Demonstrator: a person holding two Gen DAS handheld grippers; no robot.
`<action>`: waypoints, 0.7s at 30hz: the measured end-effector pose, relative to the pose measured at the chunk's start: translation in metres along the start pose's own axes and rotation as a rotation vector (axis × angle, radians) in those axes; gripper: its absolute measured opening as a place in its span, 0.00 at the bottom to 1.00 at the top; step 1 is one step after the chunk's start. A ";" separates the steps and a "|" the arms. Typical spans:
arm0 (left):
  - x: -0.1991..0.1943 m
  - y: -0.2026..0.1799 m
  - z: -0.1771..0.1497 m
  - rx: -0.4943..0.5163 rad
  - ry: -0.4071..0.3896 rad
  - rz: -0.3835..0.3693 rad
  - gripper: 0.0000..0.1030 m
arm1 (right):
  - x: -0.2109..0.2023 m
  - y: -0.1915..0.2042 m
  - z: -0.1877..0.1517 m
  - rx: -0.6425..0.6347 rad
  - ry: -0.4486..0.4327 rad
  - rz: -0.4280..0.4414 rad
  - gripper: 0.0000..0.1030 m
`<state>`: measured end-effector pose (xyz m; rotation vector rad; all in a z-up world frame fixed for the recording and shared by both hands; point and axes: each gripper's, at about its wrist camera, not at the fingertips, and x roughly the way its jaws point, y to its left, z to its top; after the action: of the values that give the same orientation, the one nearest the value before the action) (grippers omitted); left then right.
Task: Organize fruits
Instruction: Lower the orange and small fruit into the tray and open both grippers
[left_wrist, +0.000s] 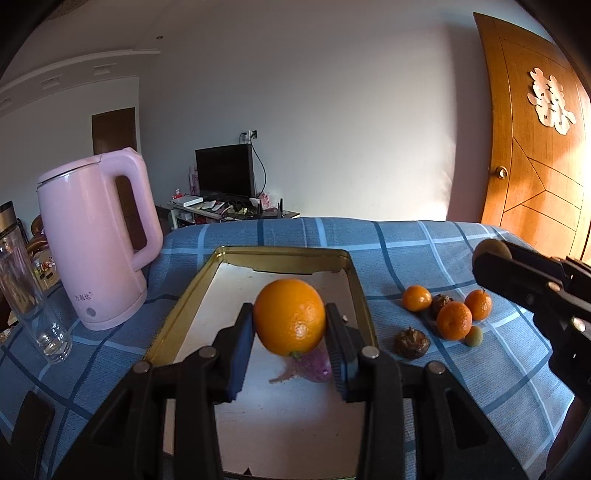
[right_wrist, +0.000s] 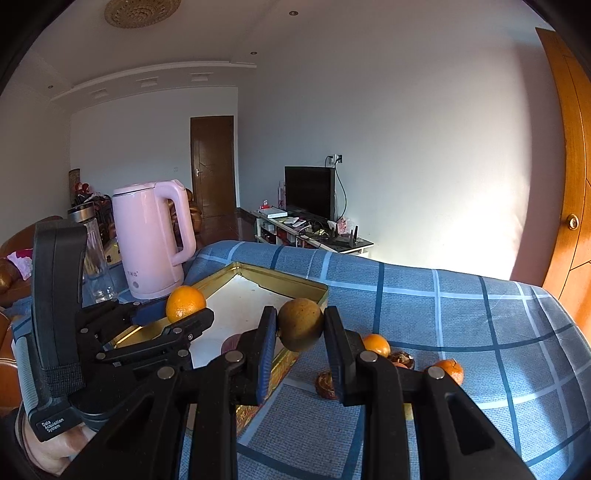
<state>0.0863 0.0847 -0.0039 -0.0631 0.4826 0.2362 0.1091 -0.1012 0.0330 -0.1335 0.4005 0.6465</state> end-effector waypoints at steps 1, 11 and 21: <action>0.001 0.003 0.000 -0.004 0.003 0.002 0.38 | 0.003 0.003 0.000 -0.004 0.004 0.003 0.27; 0.018 0.030 -0.002 -0.047 0.042 0.036 0.38 | 0.032 0.025 0.001 -0.043 0.041 0.033 0.27; 0.026 0.037 -0.005 -0.053 0.068 0.062 0.38 | 0.054 0.042 -0.006 -0.053 0.076 0.064 0.27</action>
<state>0.0974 0.1251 -0.0203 -0.1078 0.5471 0.3086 0.1209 -0.0388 0.0055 -0.1971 0.4622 0.7170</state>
